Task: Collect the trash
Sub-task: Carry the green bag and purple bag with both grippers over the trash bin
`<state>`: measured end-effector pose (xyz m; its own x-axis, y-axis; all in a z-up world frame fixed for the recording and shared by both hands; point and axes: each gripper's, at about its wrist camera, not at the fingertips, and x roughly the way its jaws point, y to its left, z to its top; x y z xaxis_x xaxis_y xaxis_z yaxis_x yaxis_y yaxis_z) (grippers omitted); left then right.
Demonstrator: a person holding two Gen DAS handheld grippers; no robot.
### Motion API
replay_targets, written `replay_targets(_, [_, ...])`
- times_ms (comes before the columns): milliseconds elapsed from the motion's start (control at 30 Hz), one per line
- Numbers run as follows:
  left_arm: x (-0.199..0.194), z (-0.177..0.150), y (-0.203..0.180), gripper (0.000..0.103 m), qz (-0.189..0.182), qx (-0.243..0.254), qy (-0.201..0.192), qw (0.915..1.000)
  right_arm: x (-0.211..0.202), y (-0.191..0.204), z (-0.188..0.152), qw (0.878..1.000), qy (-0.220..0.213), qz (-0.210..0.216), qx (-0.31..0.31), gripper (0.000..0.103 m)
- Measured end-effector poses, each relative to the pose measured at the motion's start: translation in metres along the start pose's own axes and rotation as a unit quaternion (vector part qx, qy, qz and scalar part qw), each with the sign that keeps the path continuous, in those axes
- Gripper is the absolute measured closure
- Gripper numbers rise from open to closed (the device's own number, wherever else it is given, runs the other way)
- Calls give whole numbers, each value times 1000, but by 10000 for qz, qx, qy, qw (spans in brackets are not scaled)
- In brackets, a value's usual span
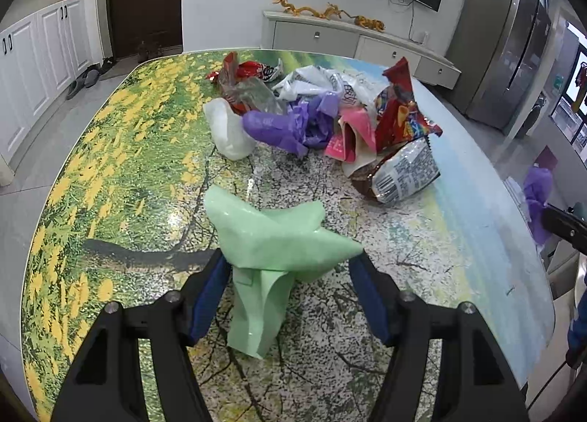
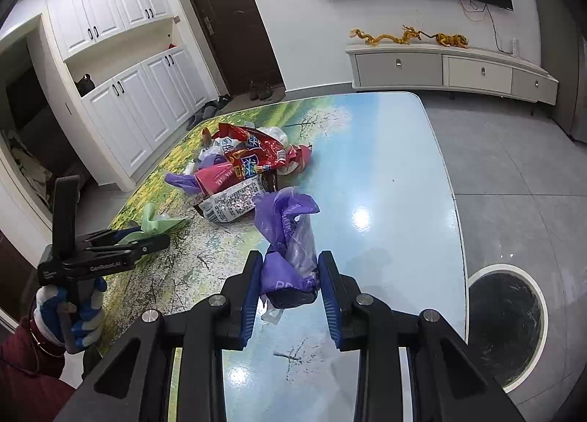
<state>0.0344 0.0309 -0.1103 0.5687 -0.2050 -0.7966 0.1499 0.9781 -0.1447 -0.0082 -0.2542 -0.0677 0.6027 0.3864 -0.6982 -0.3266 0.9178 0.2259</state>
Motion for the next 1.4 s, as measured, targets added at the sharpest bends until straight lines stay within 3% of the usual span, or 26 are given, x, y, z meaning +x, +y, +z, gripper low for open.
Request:
replay_targets(33, [-1, 0, 1, 43, 25, -24, -48, 10000, 0, -1, 0, 10000, 4, -3, 8, 73])
replay_targets(67, [-1, 0, 2, 54, 20, -40, -63, 10000, 0, -1, -1, 10000, 7, -5, 17, 73])
replay_targets(233, [-4, 0, 7, 67, 101, -88, -131, 9998, 0, -2, -1, 10000, 0, 8, 29, 73])
replay_targets(500, [-27, 3, -2, 69, 39, 57, -382, 9992, -12, -2, 0, 9999, -123, -30, 33, 73])
replay_targets(700, [-50, 21, -34, 69, -376, 383, -567, 9969, -36, -20, 0, 9990, -361, -152, 225, 73])
replay_targets(833, [-49, 40, -83, 69, -863, 882, -558, 9908, -61, -48, -2, 9961, -569, -500, 459, 73])
replay_targets(1033, [-26, 68, -179, 68, -1762, 1560, -198, 9717, -92, -112, -15, 9842, -687, -1314, 964, 73])
replay_targets(1200, [10, 83, -267, 66, -2214, 2069, 175, 9528, -100, -173, -29, 9700, -559, -1890, 1426, 73])
replay_targets(1400, [58, 91, -345, 56, -2461, 2278, 607, 9401, -89, -219, -45, 9596, -330, -2182, 1746, 71])
